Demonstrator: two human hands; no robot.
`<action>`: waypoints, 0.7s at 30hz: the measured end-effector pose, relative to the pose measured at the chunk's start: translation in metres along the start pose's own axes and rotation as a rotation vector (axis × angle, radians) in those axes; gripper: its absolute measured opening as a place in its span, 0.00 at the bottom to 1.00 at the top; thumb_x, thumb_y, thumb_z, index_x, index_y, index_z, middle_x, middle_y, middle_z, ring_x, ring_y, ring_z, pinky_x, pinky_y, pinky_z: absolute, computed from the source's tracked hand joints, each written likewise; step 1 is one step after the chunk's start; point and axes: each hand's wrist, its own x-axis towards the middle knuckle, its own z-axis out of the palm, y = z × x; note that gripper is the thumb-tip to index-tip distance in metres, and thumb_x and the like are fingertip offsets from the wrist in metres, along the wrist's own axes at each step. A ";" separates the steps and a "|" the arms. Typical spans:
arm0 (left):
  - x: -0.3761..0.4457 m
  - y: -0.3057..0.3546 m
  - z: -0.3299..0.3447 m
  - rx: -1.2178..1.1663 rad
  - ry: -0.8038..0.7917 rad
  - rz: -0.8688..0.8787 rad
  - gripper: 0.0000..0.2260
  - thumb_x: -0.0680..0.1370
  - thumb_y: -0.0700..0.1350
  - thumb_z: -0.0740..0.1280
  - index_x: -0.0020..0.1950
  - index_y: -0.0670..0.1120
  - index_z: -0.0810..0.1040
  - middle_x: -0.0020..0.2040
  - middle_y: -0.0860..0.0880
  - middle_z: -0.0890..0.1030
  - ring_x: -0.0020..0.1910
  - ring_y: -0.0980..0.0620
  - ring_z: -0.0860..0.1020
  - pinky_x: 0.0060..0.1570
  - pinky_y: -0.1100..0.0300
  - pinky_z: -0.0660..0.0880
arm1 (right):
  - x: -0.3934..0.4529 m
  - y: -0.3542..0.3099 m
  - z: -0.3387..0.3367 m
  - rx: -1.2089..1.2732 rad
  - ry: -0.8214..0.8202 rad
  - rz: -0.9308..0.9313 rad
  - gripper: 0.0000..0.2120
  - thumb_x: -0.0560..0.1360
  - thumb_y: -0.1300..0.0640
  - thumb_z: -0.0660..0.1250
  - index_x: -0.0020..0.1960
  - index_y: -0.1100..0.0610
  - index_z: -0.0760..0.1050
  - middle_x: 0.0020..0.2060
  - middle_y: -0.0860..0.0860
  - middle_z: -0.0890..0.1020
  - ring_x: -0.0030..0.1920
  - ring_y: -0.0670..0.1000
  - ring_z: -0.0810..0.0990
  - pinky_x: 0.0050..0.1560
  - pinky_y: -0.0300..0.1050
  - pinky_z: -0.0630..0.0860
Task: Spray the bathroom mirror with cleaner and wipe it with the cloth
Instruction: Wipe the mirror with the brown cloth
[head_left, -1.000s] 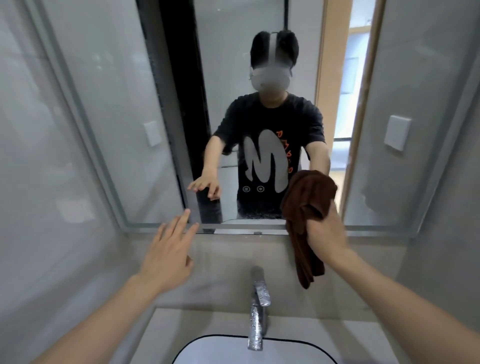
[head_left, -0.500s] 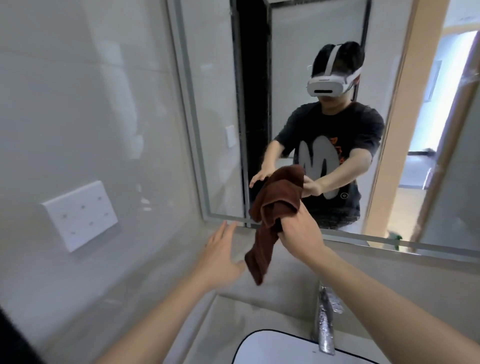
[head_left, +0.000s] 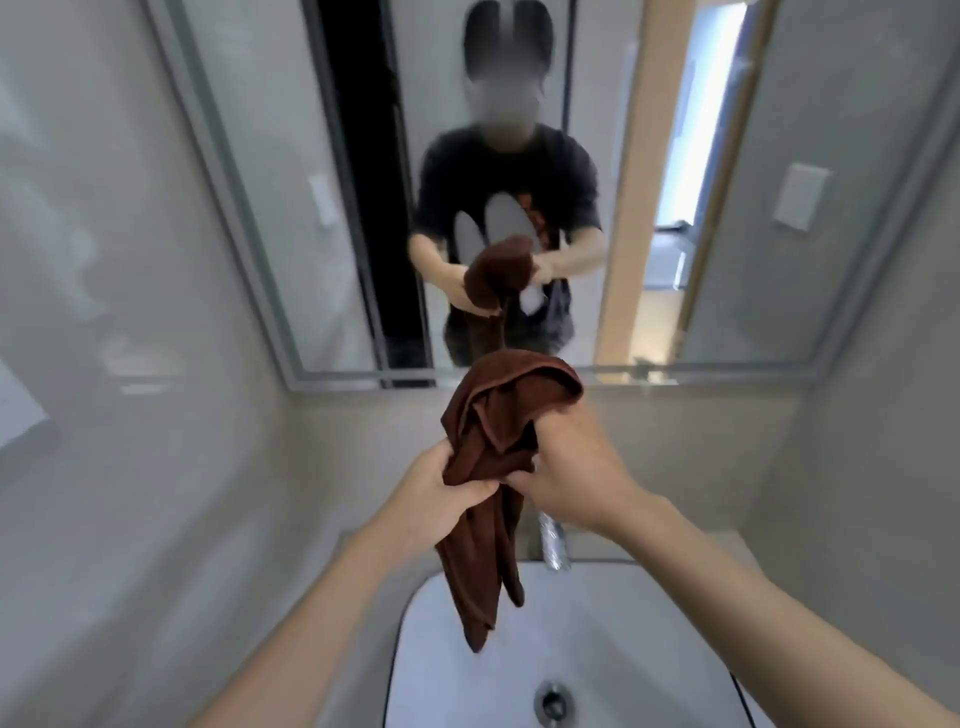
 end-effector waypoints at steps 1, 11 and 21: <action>-0.004 -0.009 0.013 -0.013 -0.062 -0.013 0.13 0.75 0.36 0.71 0.58 0.48 0.79 0.52 0.47 0.86 0.53 0.47 0.84 0.59 0.47 0.78 | -0.021 0.008 0.001 0.101 -0.017 0.089 0.25 0.69 0.54 0.75 0.62 0.55 0.72 0.57 0.50 0.77 0.60 0.52 0.72 0.54 0.30 0.66; -0.028 -0.094 0.138 -0.160 -0.362 -0.252 0.16 0.77 0.39 0.69 0.64 0.51 0.75 0.58 0.47 0.84 0.59 0.48 0.82 0.65 0.47 0.74 | -0.211 0.045 0.038 0.614 0.142 1.047 0.19 0.75 0.65 0.71 0.61 0.54 0.68 0.50 0.43 0.77 0.50 0.39 0.78 0.44 0.25 0.71; 0.031 -0.078 0.232 -0.146 -0.341 -0.266 0.06 0.76 0.36 0.69 0.49 0.47 0.80 0.45 0.50 0.86 0.47 0.51 0.83 0.57 0.52 0.78 | -0.181 0.130 0.000 0.573 0.224 1.186 0.15 0.71 0.68 0.66 0.56 0.56 0.73 0.51 0.54 0.81 0.54 0.54 0.81 0.54 0.46 0.77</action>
